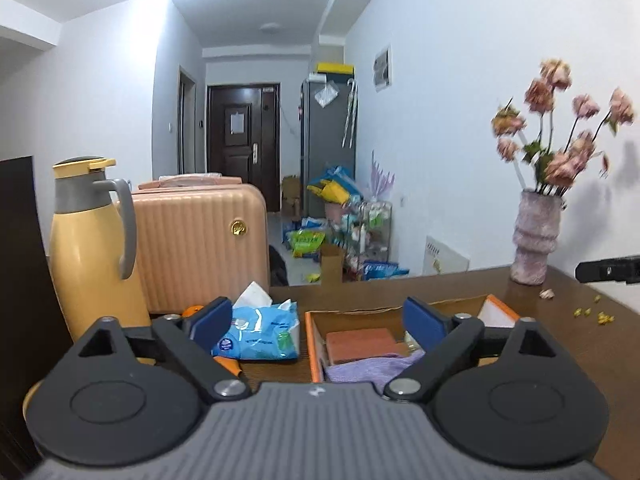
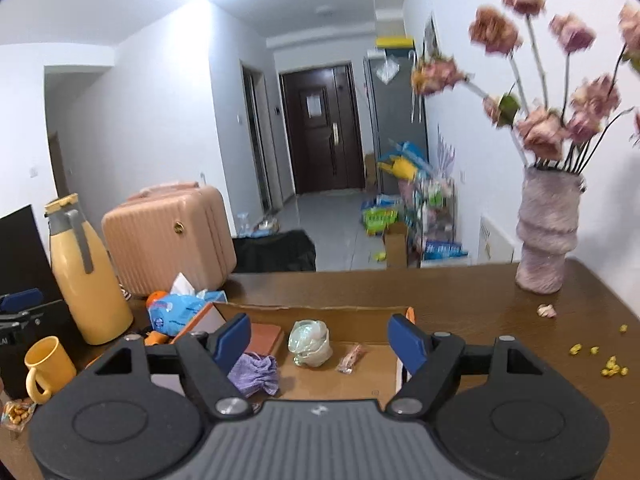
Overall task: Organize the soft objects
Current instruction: 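Lower the pouch into the box and open the right gripper, then move both grippers to the pink fluffy towel and close them on it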
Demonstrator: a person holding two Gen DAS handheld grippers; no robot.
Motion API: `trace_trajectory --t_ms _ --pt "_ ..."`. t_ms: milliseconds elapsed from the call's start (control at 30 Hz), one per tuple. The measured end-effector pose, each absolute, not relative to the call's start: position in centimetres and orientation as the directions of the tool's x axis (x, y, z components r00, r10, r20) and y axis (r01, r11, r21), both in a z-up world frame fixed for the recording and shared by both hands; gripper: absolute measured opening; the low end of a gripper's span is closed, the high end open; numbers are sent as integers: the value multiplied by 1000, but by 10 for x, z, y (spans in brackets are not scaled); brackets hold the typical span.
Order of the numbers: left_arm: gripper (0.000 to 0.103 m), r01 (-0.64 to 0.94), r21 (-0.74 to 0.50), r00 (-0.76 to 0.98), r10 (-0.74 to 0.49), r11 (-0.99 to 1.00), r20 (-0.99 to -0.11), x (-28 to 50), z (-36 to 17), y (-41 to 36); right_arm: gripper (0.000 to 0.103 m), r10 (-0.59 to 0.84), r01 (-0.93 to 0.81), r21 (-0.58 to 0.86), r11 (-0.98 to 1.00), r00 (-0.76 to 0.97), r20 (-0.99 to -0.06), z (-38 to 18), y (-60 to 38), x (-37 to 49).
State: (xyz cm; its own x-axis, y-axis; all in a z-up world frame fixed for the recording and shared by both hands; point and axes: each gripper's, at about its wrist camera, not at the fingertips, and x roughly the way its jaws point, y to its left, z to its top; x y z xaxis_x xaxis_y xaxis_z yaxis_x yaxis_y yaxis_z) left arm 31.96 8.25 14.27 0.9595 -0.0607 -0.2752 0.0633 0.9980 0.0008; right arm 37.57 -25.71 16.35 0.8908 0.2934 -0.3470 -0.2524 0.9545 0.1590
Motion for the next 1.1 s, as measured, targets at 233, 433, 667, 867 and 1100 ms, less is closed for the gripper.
trace_trajectory --t_ms 233,433,667,867,1100 --pt "102 75 -3 977 -74 997 -201 244 119 73 86 311 -314 18 949 928 -206 145 -243 289" --pt "102 103 -73 972 -116 992 -205 185 78 68 88 362 -373 -49 927 920 -146 98 -226 223" --pt "102 175 6 935 -165 985 -314 129 23 54 87 322 -332 -14 943 923 -213 29 -210 157" --pt "102 187 -10 938 -181 982 -296 124 20 59 78 324 -327 24 945 918 -227 11 -202 138" --pt "90 156 -105 924 -182 982 -337 170 20 67 52 401 -367 163 916 853 -334 10 -187 177"
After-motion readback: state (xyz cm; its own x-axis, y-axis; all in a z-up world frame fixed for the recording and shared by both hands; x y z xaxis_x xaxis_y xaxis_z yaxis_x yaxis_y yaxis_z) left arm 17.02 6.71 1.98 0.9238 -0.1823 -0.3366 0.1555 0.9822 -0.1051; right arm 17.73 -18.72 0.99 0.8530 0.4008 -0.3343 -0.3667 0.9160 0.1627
